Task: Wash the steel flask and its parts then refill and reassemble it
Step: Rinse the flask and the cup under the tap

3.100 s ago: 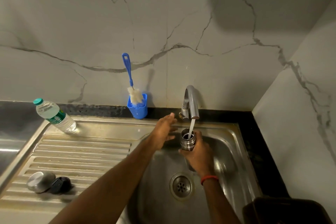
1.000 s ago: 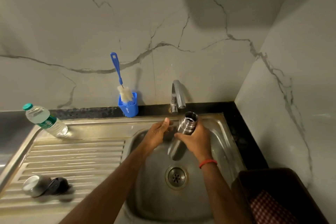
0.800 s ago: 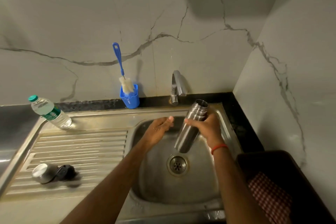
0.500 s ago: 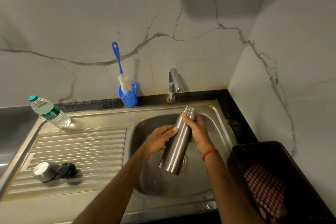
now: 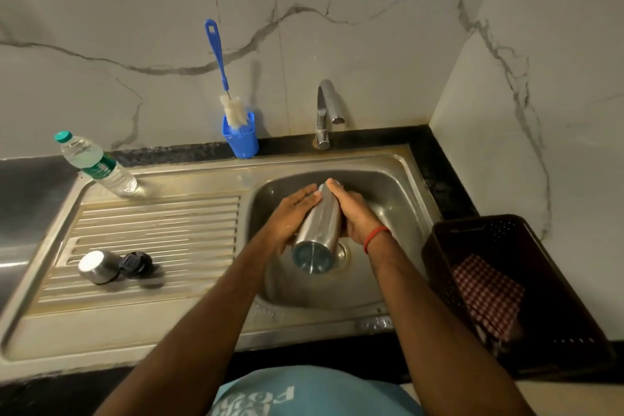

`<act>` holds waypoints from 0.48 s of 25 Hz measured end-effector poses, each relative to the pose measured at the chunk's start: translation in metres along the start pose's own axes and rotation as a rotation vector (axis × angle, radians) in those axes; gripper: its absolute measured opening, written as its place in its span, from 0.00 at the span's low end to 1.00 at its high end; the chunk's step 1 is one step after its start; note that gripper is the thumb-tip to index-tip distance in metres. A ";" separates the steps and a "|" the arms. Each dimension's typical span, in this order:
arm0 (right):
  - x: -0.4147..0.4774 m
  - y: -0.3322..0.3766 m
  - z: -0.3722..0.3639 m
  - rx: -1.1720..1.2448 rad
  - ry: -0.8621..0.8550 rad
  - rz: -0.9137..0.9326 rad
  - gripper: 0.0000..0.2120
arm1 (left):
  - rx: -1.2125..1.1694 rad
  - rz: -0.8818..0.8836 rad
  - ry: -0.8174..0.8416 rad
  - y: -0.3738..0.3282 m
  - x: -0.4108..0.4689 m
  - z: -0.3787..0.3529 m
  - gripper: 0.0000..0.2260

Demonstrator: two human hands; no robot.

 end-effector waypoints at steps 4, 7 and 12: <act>-0.006 0.005 -0.006 0.025 0.070 0.013 0.24 | -0.182 0.013 0.043 -0.004 -0.004 -0.003 0.18; -0.008 0.009 -0.006 0.054 0.126 0.020 0.25 | -0.302 0.141 -0.006 -0.006 -0.005 -0.003 0.17; -0.015 0.027 -0.008 0.089 0.127 0.093 0.17 | -0.567 0.260 0.061 -0.009 0.000 -0.007 0.18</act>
Point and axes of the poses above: each hand's wrist, its own x-axis towards the middle knuckle, its own z-axis out of the back of the hand, y = z × x, the point moved 8 cm from there along x, towards the middle knuckle, and after that the axes turned 11 degrees about x, right-handed, at the moved point
